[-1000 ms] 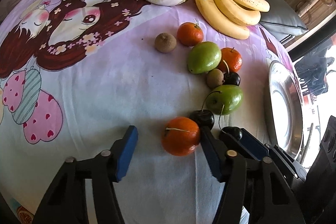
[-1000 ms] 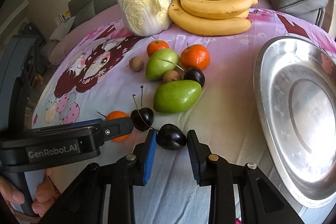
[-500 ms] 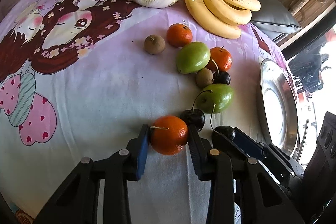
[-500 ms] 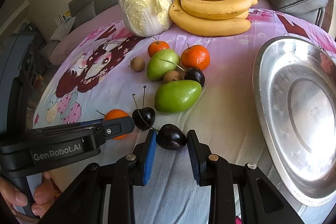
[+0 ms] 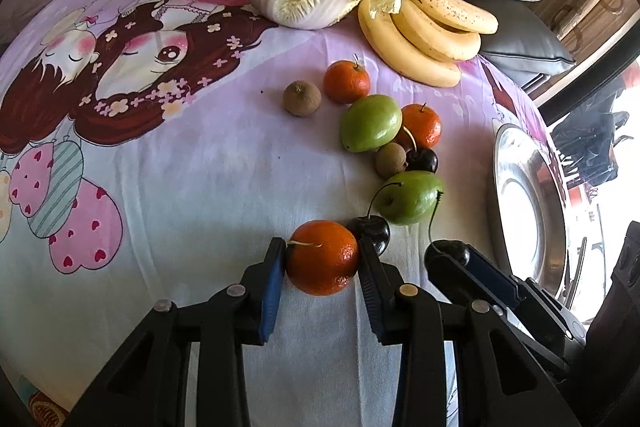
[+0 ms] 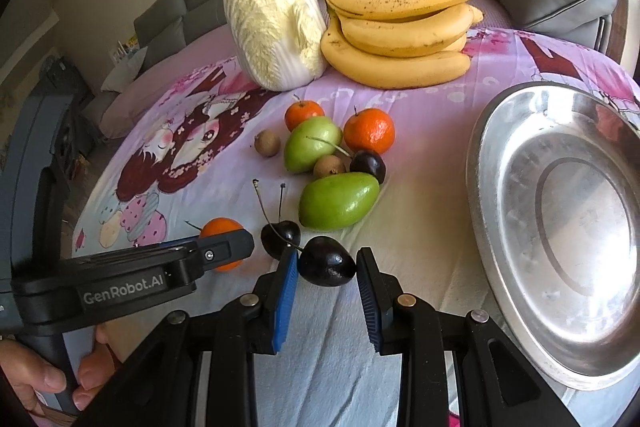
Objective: Organize fruits
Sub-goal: 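Carry the plum with the right tool while the left tool carries the tangerine over the steel bowl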
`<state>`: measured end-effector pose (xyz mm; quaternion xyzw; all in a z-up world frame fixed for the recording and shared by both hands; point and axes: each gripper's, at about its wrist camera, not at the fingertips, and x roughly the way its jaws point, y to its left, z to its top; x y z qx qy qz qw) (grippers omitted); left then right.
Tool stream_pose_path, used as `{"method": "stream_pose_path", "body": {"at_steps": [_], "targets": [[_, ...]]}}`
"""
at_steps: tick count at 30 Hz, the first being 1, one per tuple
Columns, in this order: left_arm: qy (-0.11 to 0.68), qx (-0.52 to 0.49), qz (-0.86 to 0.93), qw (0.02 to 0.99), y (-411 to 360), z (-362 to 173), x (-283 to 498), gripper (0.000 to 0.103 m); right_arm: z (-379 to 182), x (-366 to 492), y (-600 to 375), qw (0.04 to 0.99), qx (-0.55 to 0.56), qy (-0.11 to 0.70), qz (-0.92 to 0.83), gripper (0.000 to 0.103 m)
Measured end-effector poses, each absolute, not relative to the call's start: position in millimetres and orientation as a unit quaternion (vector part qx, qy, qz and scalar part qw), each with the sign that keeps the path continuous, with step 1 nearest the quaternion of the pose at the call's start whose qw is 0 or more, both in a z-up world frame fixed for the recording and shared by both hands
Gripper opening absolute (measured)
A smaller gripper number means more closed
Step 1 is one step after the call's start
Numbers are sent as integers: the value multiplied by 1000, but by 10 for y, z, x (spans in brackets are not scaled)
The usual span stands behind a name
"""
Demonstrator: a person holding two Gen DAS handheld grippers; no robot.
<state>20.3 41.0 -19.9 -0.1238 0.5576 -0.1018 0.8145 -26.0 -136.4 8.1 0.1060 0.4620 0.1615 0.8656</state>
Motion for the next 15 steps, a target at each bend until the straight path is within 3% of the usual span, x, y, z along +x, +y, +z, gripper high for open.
{"method": "stream_pose_path", "body": {"at_steps": [15], "targets": [[529,-101,-102,836,241,118,204,37,367,-237,-1635,888,135,419,132,32]]}}
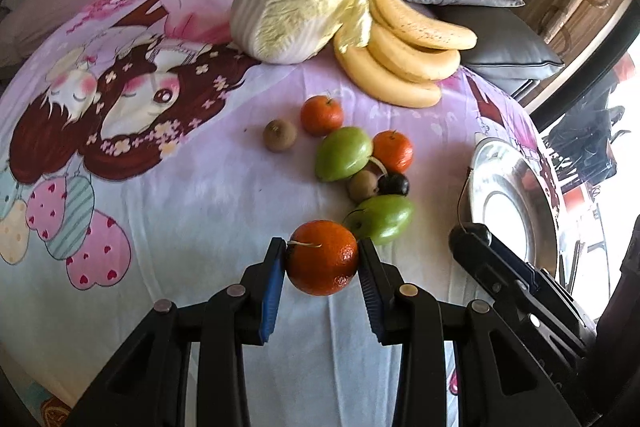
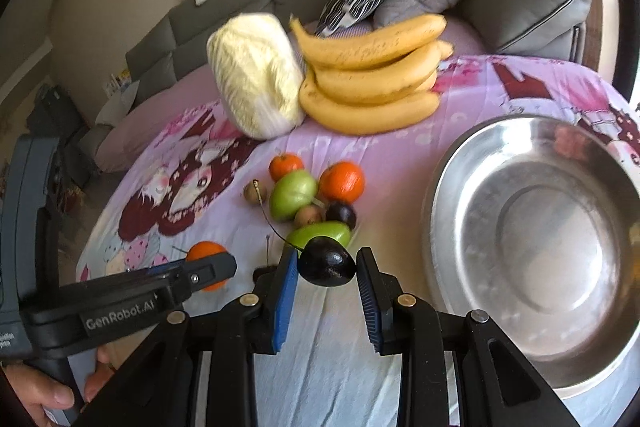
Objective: Organize fruits
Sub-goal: 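Carry the plum with the right tool while the left tool carries the tangerine over the steel bowl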
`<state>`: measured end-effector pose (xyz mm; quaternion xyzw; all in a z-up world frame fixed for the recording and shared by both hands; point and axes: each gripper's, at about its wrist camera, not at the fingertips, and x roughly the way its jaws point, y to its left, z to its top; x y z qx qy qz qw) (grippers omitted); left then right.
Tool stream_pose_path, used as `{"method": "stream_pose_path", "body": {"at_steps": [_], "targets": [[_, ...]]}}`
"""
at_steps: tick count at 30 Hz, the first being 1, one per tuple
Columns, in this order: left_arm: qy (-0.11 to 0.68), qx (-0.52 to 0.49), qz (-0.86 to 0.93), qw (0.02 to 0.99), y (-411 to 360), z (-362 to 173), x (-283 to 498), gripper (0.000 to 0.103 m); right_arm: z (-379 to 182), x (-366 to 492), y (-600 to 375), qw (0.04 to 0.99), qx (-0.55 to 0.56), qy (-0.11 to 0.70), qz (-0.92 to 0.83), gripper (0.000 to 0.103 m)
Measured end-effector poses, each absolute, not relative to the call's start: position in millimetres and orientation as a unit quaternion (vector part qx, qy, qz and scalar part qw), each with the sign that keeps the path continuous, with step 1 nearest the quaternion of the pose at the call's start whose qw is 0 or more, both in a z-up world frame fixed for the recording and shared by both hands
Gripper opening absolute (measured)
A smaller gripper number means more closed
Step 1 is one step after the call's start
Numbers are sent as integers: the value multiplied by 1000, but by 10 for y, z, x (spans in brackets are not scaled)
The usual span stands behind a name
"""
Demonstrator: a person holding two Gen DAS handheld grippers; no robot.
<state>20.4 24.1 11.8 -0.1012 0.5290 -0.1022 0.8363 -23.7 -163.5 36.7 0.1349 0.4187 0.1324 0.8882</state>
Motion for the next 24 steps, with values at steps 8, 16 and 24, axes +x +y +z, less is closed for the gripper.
{"method": "stream_pose_path", "body": {"at_steps": [8,16,24], "targets": [[508,-74,-122,850,-23,388,306,38,446,-198,-1874,894,155,407,109,32],[500,-40,-163,849,-487,502,433,38,494,-180,-2196,899,175,395,68,32],[502,-12,-212,838,-1013,490,587,38,453,-159,-2677,898,182,400,-19,32]]}}
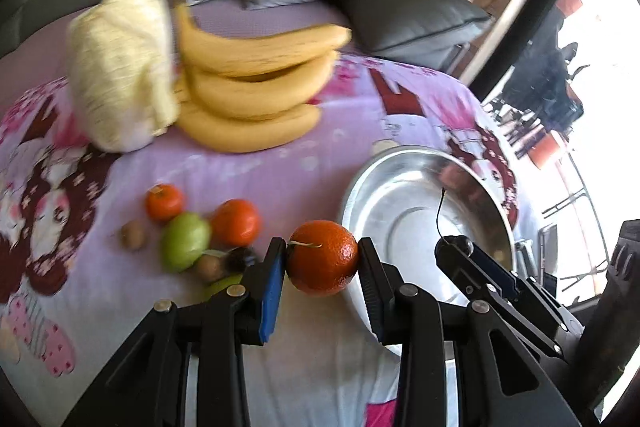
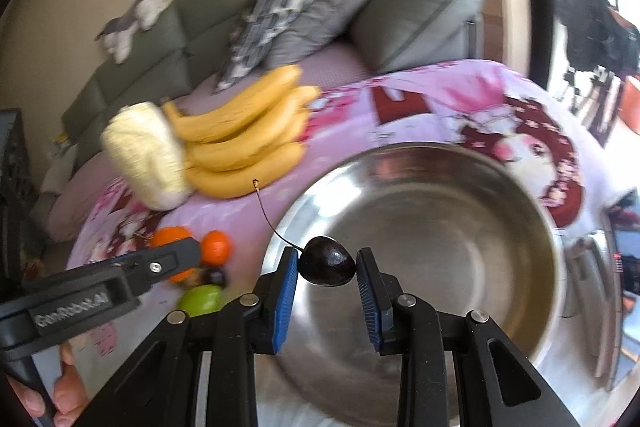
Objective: Organize fruits
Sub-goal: 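Carry the plum with the right tool while the left tool carries the tangerine over the steel bowl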
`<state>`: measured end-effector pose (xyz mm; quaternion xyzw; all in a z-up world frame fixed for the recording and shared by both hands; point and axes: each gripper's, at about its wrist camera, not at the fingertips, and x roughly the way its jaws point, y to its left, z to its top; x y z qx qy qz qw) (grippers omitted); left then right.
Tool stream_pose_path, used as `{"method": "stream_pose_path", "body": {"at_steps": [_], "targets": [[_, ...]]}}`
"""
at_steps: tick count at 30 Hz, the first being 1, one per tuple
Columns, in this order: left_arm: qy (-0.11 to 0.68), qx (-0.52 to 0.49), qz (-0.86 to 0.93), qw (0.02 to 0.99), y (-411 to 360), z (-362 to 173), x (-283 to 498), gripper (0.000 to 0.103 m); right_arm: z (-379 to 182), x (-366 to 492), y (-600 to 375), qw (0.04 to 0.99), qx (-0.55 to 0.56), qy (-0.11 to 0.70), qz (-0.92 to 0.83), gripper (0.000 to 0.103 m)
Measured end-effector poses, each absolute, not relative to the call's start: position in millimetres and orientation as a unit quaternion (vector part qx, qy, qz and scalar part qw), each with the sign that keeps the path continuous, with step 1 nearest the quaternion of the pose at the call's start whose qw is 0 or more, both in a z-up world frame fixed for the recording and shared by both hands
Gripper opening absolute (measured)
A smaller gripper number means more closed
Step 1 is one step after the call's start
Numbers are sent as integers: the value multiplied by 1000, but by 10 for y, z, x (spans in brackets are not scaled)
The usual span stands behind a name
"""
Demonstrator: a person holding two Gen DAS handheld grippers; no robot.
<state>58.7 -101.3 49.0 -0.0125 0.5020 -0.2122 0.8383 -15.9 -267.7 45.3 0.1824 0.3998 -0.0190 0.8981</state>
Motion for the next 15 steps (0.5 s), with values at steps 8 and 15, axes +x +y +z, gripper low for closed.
{"method": "stream_pose_path", "body": {"at_steps": [8,15], "targets": [[487,19,-251,836,-1459,373,670,38,314,-196,-3131,884,215,407,-82,32],[473,37,-277,836,-1673,229,704,38,208,-188,-3291,877,228,406,-122,32]]}}
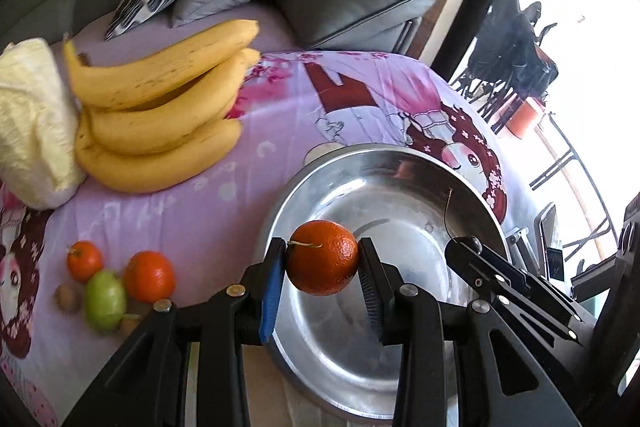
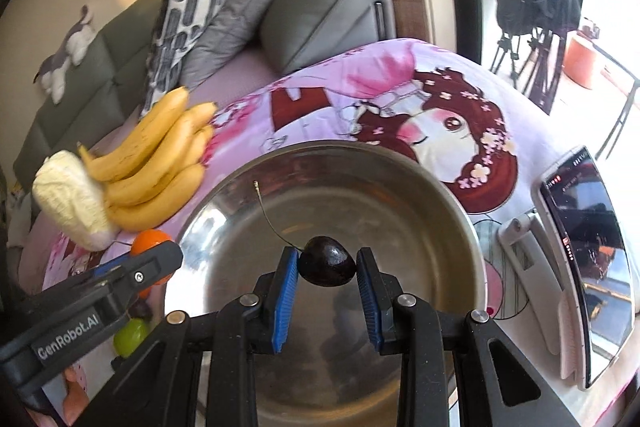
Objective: Organize fruits
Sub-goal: 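Carry the plum with the right tool while the left tool carries the tangerine over the steel bowl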
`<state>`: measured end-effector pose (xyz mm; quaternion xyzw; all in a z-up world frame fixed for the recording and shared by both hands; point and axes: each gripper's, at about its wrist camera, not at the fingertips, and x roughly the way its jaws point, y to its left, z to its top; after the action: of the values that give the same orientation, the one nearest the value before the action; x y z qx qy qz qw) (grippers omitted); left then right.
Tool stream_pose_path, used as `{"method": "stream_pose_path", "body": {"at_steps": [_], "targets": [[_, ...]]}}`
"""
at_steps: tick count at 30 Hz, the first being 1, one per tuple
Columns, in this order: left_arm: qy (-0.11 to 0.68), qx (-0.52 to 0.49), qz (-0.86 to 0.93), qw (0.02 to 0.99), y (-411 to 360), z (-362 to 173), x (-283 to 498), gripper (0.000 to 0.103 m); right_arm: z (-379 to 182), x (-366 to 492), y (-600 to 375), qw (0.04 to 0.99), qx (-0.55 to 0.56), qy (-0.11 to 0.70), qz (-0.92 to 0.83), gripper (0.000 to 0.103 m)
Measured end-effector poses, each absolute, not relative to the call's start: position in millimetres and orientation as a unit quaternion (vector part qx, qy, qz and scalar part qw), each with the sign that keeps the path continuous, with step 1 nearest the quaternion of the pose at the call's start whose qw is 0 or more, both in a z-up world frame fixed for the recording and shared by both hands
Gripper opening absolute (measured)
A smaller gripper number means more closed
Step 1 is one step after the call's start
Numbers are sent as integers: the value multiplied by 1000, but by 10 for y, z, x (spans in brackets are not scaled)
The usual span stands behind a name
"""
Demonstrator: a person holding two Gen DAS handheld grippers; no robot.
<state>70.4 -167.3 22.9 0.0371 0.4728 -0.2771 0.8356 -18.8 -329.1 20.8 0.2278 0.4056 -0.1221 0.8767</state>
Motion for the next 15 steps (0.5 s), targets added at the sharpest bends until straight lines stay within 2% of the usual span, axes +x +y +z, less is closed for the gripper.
{"method": "stream_pose_path", "body": {"at_steps": [15], "targets": [[492,62,-293,817,-1877,-58,699,38,72,-183,-3478,862,235,417,-168,32]]}}
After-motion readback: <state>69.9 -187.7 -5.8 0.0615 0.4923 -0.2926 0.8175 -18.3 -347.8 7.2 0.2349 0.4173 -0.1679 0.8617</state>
